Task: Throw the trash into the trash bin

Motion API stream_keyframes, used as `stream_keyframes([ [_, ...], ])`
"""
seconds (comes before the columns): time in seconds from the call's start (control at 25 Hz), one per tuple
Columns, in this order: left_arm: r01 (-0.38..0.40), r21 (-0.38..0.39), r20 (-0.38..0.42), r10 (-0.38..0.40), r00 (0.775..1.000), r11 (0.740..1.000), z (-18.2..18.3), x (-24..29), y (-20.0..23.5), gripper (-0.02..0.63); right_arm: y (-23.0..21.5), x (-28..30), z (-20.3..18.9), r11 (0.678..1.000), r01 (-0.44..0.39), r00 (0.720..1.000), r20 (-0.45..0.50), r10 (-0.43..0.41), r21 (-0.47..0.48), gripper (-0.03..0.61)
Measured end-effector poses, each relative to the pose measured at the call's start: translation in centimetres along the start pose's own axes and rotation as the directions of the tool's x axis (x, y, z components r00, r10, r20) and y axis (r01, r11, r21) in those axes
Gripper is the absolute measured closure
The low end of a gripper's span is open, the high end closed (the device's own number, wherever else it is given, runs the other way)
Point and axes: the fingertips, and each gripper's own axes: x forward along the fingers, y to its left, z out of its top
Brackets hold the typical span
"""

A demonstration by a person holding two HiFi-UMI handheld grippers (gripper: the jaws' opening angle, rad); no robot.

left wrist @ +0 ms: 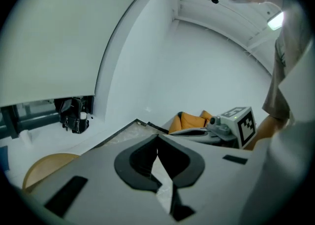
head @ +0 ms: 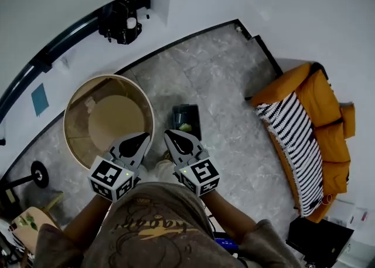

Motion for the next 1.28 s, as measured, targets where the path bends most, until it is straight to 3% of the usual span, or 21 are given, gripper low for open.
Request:
stream_keyframes([
  [0.24,-0.107,0.069,0.115,0.099,0.988,0.992,3.4,-5.3,0.8,0.594,5.3,-1.3,6.1,0.993,-0.087,0.991,0.099,0.095,-0.084,0.558],
  [0.64,-0.255,0.053,0.214,0.238,0.947,0.966,3.7,-11.7,3.0,0.595,10.1,-0.6,8.2,0.983,-0.145,0.976,0.144,0.161,-0.117,0.558],
  [1.28,-0.264,0.03,0.218,0.252,0.943,0.964,3.2,-13.3,4.3,0.595,11.7,1.3,7.9,0.983,-0.141,0.979,0.132,0.156,-0.114,0.558],
])
